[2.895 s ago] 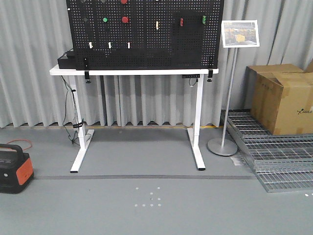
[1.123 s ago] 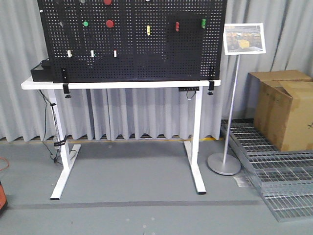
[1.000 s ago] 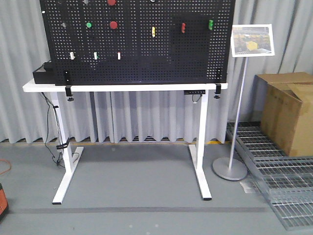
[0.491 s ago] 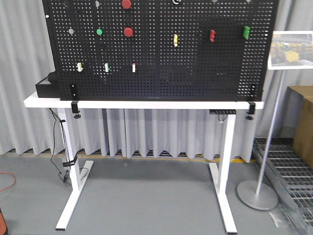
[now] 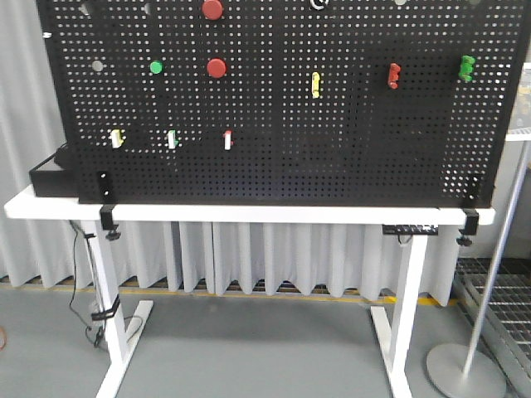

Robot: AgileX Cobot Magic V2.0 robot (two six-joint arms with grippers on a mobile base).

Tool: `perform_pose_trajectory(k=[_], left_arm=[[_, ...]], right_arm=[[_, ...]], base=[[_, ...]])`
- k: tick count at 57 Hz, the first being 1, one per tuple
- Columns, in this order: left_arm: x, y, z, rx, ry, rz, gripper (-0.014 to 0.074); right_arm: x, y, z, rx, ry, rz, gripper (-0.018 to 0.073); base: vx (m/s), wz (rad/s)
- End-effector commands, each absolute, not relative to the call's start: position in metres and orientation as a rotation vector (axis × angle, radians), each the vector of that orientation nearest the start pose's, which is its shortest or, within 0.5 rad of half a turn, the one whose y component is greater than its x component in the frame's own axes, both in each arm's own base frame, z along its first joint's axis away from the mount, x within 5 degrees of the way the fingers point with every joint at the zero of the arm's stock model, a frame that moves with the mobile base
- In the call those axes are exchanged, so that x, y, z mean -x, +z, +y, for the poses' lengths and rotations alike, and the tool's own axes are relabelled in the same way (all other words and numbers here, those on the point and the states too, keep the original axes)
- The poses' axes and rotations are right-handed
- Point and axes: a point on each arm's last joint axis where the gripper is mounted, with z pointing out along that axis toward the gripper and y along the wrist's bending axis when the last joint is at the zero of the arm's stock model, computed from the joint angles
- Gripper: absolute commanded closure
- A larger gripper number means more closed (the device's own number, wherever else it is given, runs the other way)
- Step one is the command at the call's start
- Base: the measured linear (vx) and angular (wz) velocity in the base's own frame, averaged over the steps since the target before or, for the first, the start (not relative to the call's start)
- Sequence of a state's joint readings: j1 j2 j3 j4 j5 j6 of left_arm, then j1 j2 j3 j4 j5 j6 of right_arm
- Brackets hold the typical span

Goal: Rotate knob clockwise with right arm
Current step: 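Drive the base forward up to the black pegboard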

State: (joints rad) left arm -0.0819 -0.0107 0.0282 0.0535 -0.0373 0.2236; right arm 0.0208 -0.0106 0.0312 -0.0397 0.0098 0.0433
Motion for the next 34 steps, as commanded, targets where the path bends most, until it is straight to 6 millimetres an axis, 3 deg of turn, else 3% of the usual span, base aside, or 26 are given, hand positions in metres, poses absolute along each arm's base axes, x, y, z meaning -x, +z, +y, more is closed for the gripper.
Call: perform_pose_trajectory(k=[1,34], left_arm=[[-0.0553,0.2042,-0.0055,-0.254,0.144,1.383,0.0603],[-0.0553,0.2042,-0.0055,-0.254,0.144,1.383,0.0603]], right_arm=[[-0.0555,0.2076,0.0012,0.027,0.002,1.43,0.0567],[-0.0555,0.2076,0.0012,0.027,0.002,1.43,0.0567]], base=[[0.37,-0.01],[0.37,-0.01]])
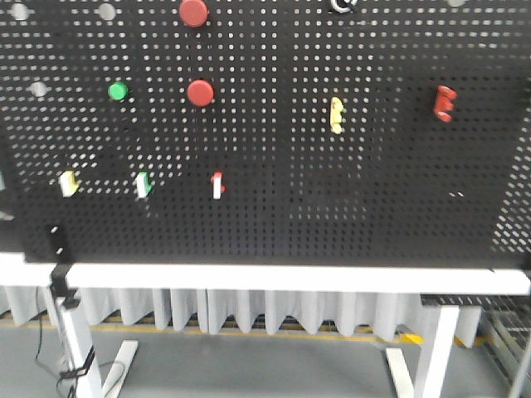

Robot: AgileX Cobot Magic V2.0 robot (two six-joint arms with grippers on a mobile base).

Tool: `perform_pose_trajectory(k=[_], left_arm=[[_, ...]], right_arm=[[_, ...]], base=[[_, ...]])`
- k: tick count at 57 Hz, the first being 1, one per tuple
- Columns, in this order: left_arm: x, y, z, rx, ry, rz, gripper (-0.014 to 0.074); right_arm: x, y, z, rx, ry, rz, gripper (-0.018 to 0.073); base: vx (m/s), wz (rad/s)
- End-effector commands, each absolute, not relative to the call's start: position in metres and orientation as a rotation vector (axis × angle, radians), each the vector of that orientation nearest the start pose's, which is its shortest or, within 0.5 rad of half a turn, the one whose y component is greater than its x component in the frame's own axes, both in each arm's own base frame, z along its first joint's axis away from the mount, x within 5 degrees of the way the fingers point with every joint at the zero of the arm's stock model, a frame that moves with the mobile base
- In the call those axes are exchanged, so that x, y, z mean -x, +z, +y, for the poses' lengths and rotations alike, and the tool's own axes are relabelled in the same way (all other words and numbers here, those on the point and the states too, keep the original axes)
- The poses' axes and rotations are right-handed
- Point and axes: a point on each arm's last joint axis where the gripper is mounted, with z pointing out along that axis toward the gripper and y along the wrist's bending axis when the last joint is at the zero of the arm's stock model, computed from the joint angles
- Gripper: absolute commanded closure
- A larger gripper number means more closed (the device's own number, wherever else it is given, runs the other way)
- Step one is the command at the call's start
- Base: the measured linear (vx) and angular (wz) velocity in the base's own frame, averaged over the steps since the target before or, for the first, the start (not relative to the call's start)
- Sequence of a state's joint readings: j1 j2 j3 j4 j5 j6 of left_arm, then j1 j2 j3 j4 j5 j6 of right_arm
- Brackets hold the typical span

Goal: Rotate knob clockwise with right arm
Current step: 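Drive the base forward up to the black pegboard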

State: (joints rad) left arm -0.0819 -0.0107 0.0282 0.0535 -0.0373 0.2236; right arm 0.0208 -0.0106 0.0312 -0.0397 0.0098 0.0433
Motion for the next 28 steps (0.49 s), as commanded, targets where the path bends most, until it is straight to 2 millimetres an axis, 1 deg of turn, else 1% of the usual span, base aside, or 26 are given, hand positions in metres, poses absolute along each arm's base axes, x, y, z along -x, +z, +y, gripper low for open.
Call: perform_pose_trajectory(k=[1,28], left_arm=[[-0.0553,0.2042,-0.0055,-0.254,0.144,1.383,0.0603],[-0.0553,0.2042,-0.0055,-0.254,0.144,1.383,0.0603]], right_arm=[[-0.0555,0.2076,0.0012,0.027,0.002,1.43,0.0567],[-0.0555,0.2076,0.0012,0.027,0.002,1.43,0.0567]], base=[[0.38,0.0],[0.35,0.01]])
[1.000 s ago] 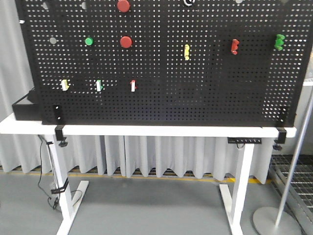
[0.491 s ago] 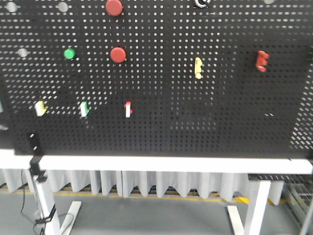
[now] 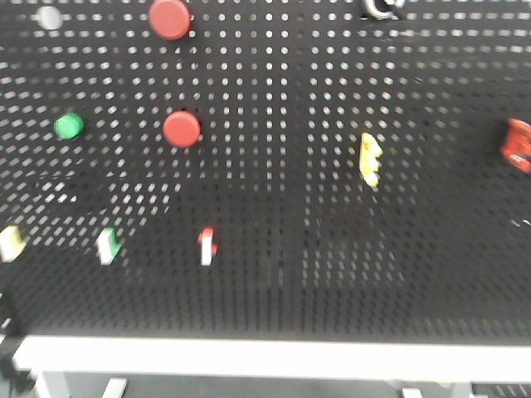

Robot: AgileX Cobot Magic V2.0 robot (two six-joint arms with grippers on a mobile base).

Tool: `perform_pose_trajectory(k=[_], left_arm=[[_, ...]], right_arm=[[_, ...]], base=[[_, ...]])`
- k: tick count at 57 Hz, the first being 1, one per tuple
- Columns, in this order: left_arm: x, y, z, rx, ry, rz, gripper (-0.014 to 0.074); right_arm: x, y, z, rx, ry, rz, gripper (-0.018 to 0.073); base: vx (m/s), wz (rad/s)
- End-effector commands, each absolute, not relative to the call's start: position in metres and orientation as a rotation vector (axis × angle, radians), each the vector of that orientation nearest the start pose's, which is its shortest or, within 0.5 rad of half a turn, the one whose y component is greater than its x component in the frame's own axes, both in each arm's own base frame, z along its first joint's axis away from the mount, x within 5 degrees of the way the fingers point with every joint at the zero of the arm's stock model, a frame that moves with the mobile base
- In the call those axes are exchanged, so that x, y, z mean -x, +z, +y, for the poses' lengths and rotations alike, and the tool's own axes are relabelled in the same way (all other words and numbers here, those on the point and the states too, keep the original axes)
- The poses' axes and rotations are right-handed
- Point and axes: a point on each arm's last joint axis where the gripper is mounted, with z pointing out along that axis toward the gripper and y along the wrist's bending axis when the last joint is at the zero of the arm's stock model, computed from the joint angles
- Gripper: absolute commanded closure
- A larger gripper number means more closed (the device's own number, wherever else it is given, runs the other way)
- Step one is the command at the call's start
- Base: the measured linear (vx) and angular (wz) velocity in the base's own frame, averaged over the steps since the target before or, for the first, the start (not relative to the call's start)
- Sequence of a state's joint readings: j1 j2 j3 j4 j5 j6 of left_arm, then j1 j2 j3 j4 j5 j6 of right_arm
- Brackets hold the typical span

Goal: Rotate knob clockwise with right arm
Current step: 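Drive the base forward up to the black pegboard, then raise the right gripper toward the silver knob at the pegboard top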

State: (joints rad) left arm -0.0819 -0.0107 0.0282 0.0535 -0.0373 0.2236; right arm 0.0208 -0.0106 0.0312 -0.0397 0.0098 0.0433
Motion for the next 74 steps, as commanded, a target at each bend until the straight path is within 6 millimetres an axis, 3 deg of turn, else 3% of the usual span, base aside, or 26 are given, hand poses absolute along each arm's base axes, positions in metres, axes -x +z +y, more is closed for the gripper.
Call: perform_pose_trajectory(k=[1,31,74], left_arm=[[-0.0553,0.2042,-0.0055,-0.254,0.144,1.383,0.0603],[-0.0553,0.2042,-0.0055,-0.254,0.144,1.383,0.0603],[-0.0553,0.2042,-0.0055,-0.254,0.144,1.383,0.0603]], right_arm=[[-0.0555,0.2076,0.0012,0.027,0.002,1.43,0.0567],[-0.0555,0.2076,0.0012,0.027,0.002,1.43,0.0567],[-0.0555,0.2076,0.0012,0.027,0.002,1.43,0.0567]], base=[[0.31,0.0],[0.24,0.0],[0.02,0.0]])
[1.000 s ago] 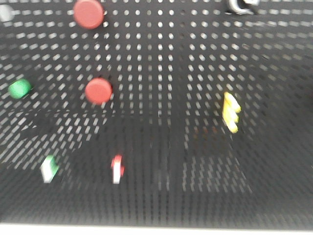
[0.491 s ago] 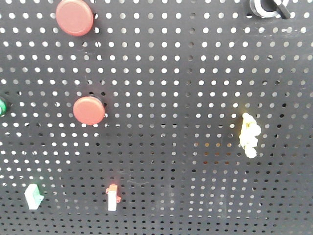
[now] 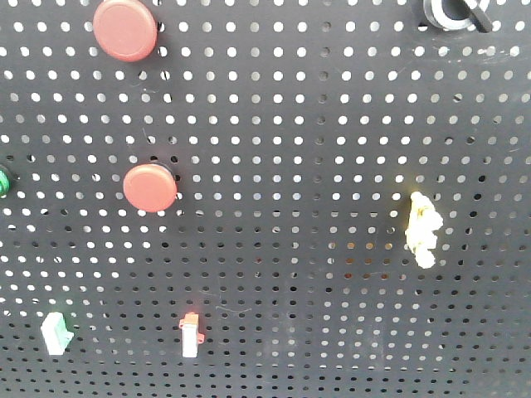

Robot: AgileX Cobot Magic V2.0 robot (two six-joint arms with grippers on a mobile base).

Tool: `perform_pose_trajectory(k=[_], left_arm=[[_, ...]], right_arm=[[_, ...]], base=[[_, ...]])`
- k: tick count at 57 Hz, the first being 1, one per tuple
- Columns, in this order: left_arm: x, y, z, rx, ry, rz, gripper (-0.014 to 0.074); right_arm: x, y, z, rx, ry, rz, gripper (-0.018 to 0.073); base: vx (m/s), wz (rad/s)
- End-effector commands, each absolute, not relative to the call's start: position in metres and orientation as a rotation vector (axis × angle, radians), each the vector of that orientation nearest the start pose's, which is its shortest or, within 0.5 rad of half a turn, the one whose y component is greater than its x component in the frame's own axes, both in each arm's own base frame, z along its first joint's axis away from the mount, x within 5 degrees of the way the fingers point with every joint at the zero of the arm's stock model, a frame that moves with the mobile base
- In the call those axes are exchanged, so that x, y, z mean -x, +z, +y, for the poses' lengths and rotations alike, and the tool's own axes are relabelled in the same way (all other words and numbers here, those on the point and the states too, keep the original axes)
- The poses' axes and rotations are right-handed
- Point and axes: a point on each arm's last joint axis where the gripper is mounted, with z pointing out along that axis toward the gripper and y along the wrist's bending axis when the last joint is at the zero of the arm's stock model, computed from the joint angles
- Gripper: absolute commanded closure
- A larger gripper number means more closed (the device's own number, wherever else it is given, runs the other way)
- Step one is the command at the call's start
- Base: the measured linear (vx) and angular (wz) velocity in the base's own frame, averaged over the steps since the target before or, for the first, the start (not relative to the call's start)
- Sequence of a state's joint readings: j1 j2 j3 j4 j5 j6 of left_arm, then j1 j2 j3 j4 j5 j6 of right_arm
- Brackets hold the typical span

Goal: Rotate knob clockwise with right arm
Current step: 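Raise the right gripper toward the silver knob at the pegboard top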

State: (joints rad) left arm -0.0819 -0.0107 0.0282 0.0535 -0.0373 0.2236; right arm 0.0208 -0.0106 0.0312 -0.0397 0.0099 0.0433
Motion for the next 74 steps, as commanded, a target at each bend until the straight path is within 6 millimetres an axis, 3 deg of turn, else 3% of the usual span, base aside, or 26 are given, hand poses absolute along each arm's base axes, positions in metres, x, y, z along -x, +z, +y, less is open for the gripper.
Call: perform_pose_trajectory(k=[1,10,18,22,30,41,50,59,74], left_arm=[[-0.055,0.204,-0.005,-0.254,0.144,1.383,0.0603],[-0.055,0.204,-0.005,-0.254,0.144,1.383,0.0603],[-0.055,0.204,-0.005,-0.254,0.144,1.383,0.0603],[-0.055,0.204,-0.005,-0.254,0.144,1.383,0.0603],[-0.055,0.204,-0.005,-0.254,0.144,1.383,0.0603],[-0.055,0.204,-0.005,-0.254,0.144,1.383,0.0603],[-0.055,0.204,-0.005,-0.254,0.144,1.383,0.0603],[-0.055,0.204,-0.005,-0.254,0.144,1.383,0.0603],[-0.055,0.204,-0.005,-0.254,0.144,1.383,0.0603]], right_arm=[[-0.056,0.208,0.001,0.027,0.002,1.43,0.0567],[-0.054,0.218,0.002,0.018,0.017,1.325,0.0567],[-0.047,0.241,0.001,-0.063,0.129,1.145,0.0567],[-0.039,0.268,0.001,-0.062,0.136,1.074,0.0567],[-0.02,0.348,0.002,0.009,0.048,0.996,0.0567],[-0.024,0.448,0.0,0.03,-0.024,1.022,0.0567],[-0.038,0.501,0.0,0.015,-0.02,1.029,0.0567],[-0.046,0.521,0.0,0.005,0.013,0.979,0.0567],[-0.059,0.513,0.0,-0.013,0.031,1.1,0.0567]], base=[[0.0,0.0],[0.0,0.0],[0.0,0.0],[0.0,0.0],[0.0,0.0],[0.0,0.0],[0.0,0.0],[0.0,0.0],[0.0,0.0]])
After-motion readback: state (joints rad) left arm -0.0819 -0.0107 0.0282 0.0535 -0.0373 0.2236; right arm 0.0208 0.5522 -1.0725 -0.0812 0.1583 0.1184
